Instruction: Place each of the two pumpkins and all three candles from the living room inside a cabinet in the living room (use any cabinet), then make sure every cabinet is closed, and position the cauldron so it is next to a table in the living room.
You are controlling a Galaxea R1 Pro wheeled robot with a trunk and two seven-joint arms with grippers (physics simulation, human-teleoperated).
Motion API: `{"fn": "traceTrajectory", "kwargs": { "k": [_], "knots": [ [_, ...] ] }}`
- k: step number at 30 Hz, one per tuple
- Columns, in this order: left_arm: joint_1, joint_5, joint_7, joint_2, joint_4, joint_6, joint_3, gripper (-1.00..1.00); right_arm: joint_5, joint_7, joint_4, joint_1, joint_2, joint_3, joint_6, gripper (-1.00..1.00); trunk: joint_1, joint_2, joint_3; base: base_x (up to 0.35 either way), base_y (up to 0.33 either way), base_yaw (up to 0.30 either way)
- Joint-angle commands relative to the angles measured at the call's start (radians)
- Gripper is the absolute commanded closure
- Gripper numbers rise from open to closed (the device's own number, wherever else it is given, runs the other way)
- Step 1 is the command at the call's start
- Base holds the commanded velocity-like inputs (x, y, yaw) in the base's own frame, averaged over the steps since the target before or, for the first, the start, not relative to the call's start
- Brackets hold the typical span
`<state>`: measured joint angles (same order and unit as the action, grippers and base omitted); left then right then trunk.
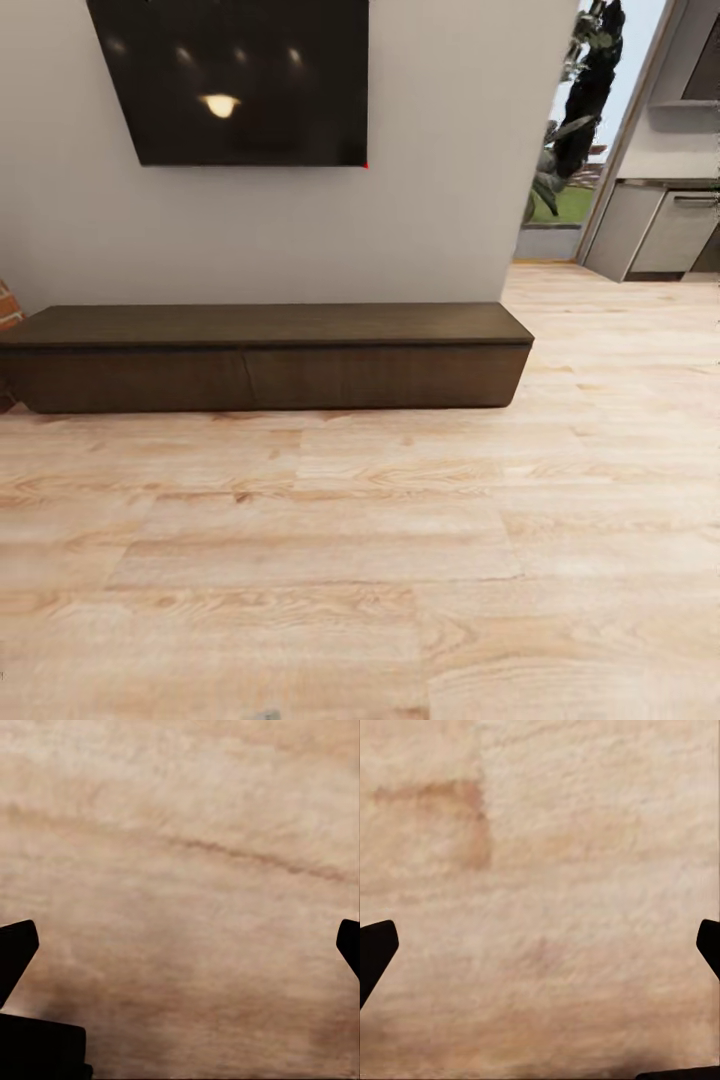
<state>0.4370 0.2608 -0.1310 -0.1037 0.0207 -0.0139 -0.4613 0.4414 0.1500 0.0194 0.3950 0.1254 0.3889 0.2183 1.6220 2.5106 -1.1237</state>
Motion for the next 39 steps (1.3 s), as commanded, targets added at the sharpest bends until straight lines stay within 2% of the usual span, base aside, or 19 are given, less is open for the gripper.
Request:
{"fn": "traceTrajectory", "kwargs": {
  "k": [1, 18, 29, 39],
  "knots": [
    [0.000, 0.011, -0.003, 0.000, 0.001, -0.001, -0.008, -1.00, 0.008, 0.002, 0.002, 0.001, 0.001, 0.008, 0.005, -1.00, -0.001, 0.000, -0.001, -0.332, 0.000, 0.000],
    [0.000, 0.011, -0.004, 0.000, 0.001, -0.001, -0.008, -1.00, 0.008, 0.002, 0.002, 0.001, 0.000, 0.008, 0.006, -1.00, -0.001, 0.000, -0.001, -0.328, 0.058, 0.000],
    [0.000, 0.011, -0.003, 0.001, 0.001, -0.001, -0.008, -1.00, 0.008, 0.002, 0.002, 0.001, 0.000, 0.009, 0.006, -1.00, -0.001, 0.000, -0.001, -0.188, 0.277, 0.000],
    [0.000, 0.010, -0.002, 0.001, 0.001, -0.001, -0.008, -1.00, 0.007, -0.001, 0.003, 0.001, 0.002, 0.011, 0.007, -1.00, -0.001, 0.000, -0.001, -0.007, 0.325, 0.000]
  ]
}}
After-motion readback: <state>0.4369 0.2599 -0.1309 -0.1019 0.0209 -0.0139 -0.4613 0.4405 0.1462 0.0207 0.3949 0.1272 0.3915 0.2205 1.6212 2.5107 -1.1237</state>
